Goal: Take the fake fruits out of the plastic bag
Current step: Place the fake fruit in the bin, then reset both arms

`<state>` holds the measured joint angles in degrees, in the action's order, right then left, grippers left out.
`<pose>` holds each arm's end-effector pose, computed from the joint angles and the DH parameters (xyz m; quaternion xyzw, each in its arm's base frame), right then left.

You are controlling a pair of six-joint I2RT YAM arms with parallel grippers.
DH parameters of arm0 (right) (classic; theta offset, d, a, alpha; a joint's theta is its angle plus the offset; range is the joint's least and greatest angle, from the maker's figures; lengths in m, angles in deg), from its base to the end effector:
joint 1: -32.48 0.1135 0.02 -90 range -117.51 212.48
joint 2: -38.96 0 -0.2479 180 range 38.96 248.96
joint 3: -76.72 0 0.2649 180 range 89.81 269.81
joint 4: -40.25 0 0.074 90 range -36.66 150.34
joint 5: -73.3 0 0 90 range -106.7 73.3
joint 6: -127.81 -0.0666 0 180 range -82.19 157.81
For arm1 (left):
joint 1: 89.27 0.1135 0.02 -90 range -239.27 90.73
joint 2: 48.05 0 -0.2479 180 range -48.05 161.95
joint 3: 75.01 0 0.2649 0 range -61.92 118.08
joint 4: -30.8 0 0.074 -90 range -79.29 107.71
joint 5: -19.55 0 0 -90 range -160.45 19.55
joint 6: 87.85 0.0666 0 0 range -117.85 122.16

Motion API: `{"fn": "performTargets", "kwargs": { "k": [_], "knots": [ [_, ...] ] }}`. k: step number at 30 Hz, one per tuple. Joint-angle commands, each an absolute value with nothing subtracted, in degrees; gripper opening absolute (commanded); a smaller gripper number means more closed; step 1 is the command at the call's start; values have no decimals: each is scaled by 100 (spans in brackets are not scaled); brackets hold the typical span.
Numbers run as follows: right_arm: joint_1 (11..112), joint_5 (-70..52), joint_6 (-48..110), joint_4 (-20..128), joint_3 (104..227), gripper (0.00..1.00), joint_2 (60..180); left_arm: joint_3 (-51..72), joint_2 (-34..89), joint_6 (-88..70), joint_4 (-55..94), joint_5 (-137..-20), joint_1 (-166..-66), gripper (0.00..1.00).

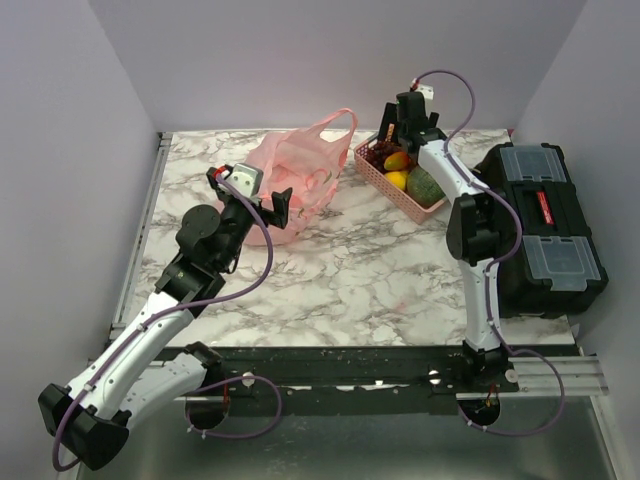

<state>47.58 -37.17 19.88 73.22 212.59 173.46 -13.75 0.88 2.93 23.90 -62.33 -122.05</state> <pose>0.5610 0.1272 0.2252 0.1079 0.8566 -0.0122 0.5044 0.2197 -0.1303 0.3702 0.1436 0.6577 -0.1576 0.7225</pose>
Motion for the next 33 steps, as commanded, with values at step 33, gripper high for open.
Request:
{"fn": "performTargets", "kwargs": {
  "k": [33],
  "knots": [
    [4802,-2489,1925,7929,15094,100,7484,-1213,-1016,-798,2062,-6119,-12337,99]
  ]
}}
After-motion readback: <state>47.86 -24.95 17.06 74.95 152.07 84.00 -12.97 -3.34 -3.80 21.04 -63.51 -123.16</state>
